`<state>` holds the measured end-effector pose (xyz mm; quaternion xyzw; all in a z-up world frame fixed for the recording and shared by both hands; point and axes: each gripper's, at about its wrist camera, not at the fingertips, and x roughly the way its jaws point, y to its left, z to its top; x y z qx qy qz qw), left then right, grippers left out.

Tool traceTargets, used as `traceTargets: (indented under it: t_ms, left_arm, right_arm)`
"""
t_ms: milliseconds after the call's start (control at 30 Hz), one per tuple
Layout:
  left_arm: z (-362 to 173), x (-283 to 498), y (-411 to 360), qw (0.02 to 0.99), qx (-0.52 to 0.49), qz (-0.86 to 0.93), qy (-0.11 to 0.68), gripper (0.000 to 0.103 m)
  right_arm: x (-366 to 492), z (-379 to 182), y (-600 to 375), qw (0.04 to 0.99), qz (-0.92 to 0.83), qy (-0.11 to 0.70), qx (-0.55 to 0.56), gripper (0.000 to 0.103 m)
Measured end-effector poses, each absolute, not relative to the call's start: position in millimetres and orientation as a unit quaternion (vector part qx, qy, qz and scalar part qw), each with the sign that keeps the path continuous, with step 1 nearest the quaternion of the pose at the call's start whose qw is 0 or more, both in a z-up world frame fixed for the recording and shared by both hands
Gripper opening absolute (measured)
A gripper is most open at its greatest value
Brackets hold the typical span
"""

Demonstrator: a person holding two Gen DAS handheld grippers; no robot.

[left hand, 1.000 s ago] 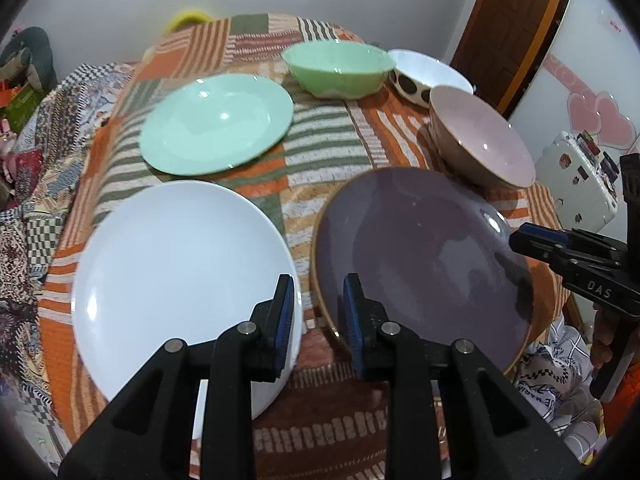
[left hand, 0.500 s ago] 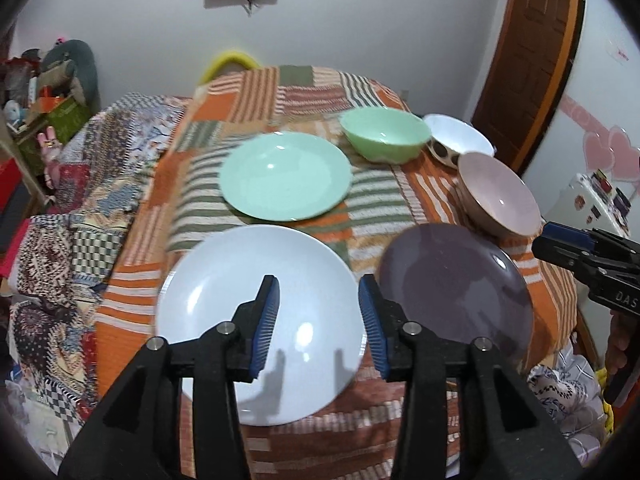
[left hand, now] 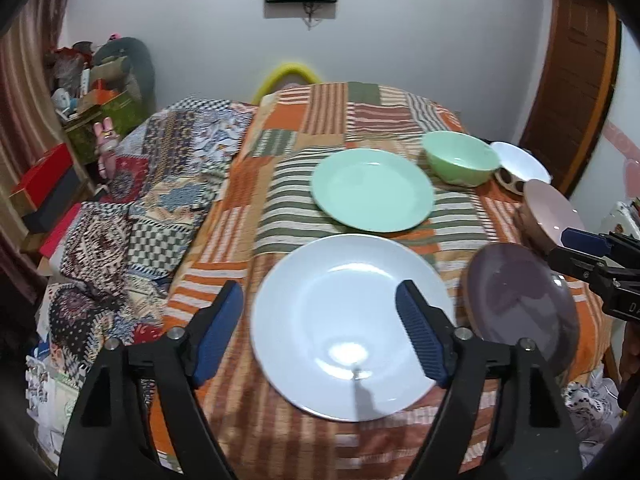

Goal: Organize plates and bowls
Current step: 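Grasp the white plate rim with the left gripper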

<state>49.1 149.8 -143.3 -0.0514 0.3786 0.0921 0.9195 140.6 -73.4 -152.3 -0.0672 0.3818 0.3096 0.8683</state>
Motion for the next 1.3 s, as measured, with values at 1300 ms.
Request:
traceTargets:
  t_ms: [1300]
  left_arm:
    - [-252.6, 59.3, 215.9, 0.854, -0.138, 0.053, 0.498, 0.043]
  right_arm:
    - [196.5, -227.6, 19.9, 0.775, 0.348, 0.507, -0.143, 0.040]
